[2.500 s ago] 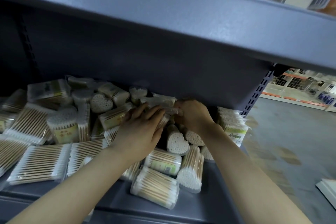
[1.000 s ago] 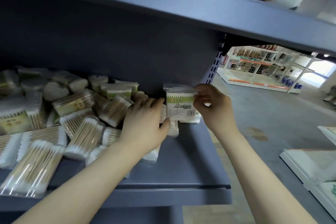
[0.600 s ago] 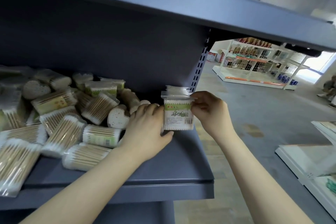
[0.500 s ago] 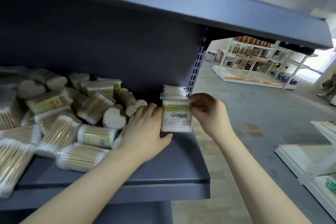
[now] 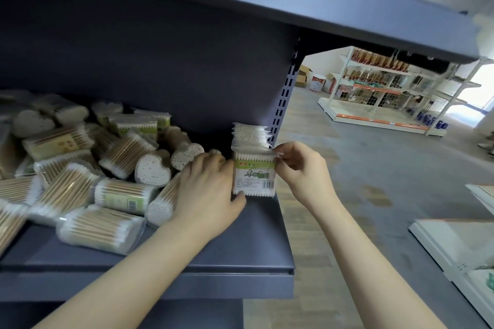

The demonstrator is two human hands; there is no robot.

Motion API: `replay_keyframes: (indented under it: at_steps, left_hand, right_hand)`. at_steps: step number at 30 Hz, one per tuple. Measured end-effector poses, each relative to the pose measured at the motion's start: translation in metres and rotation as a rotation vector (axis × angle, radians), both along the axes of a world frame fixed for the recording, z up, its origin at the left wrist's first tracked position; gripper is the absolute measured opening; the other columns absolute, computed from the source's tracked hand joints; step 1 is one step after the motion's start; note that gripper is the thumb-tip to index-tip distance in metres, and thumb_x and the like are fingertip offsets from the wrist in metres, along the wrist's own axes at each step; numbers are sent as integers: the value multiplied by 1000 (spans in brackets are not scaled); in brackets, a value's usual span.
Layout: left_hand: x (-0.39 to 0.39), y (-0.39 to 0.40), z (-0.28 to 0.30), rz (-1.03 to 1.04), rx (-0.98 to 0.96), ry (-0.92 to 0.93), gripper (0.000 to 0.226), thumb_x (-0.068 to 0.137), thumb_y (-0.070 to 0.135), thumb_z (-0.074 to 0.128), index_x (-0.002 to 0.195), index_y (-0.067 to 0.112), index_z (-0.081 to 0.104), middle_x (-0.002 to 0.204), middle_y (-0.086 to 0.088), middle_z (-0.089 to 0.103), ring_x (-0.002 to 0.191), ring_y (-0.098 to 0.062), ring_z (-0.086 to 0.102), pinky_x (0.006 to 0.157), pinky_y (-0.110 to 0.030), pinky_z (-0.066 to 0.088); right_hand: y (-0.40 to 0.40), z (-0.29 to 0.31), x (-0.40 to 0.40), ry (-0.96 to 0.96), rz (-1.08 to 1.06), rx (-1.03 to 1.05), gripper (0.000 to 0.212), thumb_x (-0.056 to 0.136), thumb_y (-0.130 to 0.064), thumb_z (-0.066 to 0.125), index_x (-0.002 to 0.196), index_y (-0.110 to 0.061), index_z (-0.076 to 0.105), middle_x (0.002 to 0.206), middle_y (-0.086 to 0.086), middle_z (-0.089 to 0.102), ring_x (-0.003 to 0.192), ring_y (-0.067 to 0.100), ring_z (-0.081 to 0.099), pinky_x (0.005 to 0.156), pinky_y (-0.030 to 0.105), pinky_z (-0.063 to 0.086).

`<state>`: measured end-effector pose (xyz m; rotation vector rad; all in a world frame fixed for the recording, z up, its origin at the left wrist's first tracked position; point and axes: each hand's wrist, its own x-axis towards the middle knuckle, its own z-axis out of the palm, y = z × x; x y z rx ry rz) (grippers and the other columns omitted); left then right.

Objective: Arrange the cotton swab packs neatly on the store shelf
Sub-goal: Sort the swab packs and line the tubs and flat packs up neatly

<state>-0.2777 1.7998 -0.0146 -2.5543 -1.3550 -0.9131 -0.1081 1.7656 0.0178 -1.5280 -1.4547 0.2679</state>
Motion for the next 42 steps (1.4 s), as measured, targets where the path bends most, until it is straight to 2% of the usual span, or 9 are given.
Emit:
replay_keyframes:
  at_steps: [2, 7, 11, 13, 17, 22, 31, 37, 42]
  left_hand:
    - [0, 1, 3, 73, 50, -20, 31, 56, 33, 63, 79, 13, 64, 86, -7, 63, 82, -34, 59, 66, -40, 47]
    - [-4, 11, 2, 134, 108, -49, 52, 52, 20, 82, 100, 6, 67, 102, -15, 64, 96, -41, 59, 73, -49, 48]
    - [-4, 20, -3, 66, 127, 15, 59, 52, 22, 84, 106, 7, 67, 108, -11, 65, 102, -37, 59, 71, -50, 49]
    - [-2, 23, -4, 45, 144, 57, 57, 51, 23, 86, 104, 10, 70, 108, -7, 67, 101, -35, 61, 67, -48, 51]
    - [7, 28, -3, 13, 172, 83, 47, 47, 22, 88, 90, 15, 73, 99, -2, 69, 96, -33, 63, 66, -46, 52]
    - [17, 34, -5, 2, 191, 108, 46, 39, 25, 88, 81, 18, 72, 91, -1, 68, 93, -31, 64, 70, -42, 52]
    - [24, 51, -11, 30, 241, 68, 37, 45, 21, 87, 78, 15, 71, 86, -2, 65, 88, -31, 61, 71, -39, 49]
    - [19, 57, -7, 63, 253, -32, 39, 55, 21, 83, 91, 9, 70, 88, -7, 66, 89, -34, 62, 72, -45, 50]
    - [11, 63, -7, 103, 239, 11, 37, 50, 18, 84, 84, 11, 71, 86, -6, 66, 87, -33, 63, 70, -44, 50]
  right_hand:
    - [1, -4, 0, -22, 4, 22, 21, 80, 2, 57, 85, -19, 58, 78, -12, 62, 66, 1, 57, 67, 8, 44]
    - [8, -17, -2, -92, 3, 7, 19, 81, 1, 57, 90, -16, 58, 79, -13, 60, 72, 2, 58, 70, 8, 43]
    - [14, -34, 2, -199, -2, -23, 14, 85, -5, 55, 97, -10, 58, 92, 3, 65, 84, 19, 61, 80, 32, 49]
    - [16, -39, 6, -293, -15, -20, 13, 86, -8, 54, 99, -9, 57, 97, 5, 63, 91, 23, 58, 81, 36, 47]
    - [16, -43, 14, -491, -34, 24, 24, 78, -17, 51, 101, -8, 54, 101, 4, 56, 93, 23, 52, 76, 27, 39]
    - [20, -49, 21, -652, 19, 21, 47, 73, -31, 46, 116, -13, 52, 120, 1, 56, 108, 22, 51, 88, 27, 41]
    - [33, -59, 22, -692, -20, 76, 49, 67, -18, 62, 115, -13, 52, 114, 1, 61, 99, 24, 55, 77, 30, 46]
    - [43, -58, 26, -760, -93, 119, 51, 61, -12, 72, 110, -9, 58, 104, 4, 65, 89, 29, 61, 69, 29, 50]
    - [50, -60, 28, -763, -128, 118, 54, 61, -9, 76, 111, -8, 58, 95, 8, 61, 81, 32, 59, 63, 32, 50]
